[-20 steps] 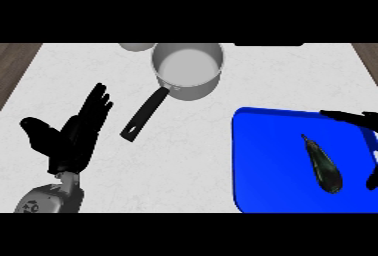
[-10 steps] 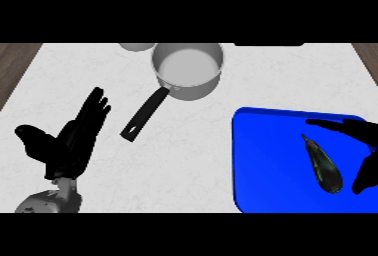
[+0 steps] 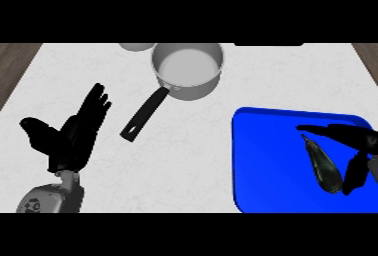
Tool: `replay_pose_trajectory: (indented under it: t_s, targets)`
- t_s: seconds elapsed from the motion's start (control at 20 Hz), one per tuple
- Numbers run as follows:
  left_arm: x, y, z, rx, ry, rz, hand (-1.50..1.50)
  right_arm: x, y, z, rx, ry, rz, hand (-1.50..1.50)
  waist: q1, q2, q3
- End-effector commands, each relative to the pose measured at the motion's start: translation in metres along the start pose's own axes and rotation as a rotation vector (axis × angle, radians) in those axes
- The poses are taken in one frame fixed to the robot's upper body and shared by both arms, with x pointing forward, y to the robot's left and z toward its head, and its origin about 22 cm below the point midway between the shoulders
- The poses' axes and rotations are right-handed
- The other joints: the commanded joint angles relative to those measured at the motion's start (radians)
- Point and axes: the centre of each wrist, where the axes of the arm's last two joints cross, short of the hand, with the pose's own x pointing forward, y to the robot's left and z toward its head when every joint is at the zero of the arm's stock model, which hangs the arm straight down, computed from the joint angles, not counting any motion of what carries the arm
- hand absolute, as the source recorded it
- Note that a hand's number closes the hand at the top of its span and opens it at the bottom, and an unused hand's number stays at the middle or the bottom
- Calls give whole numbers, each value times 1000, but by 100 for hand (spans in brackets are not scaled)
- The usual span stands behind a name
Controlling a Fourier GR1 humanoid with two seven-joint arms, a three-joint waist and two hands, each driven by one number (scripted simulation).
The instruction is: Pick the eggplant from the tray and place it in the pot
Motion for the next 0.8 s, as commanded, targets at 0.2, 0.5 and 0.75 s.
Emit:
replay_pose_trajectory:
  t_s: [0.2, 0.5, 0.75]
  targets:
    - [0, -11, 7, -20, -16, 1, 0, -5, 0, -13, -5, -169, -64, 150, 6, 0, 0]
    - [-7, 0, 15, -7, 6, -19, 0, -14, 11, -16, -77, -174, -42, 150, 4, 0, 0]
    - [2, 4, 2, 33, 15, -4, 0, 33, 33, -60, -274, 151, -198, 150, -42, -21, -7]
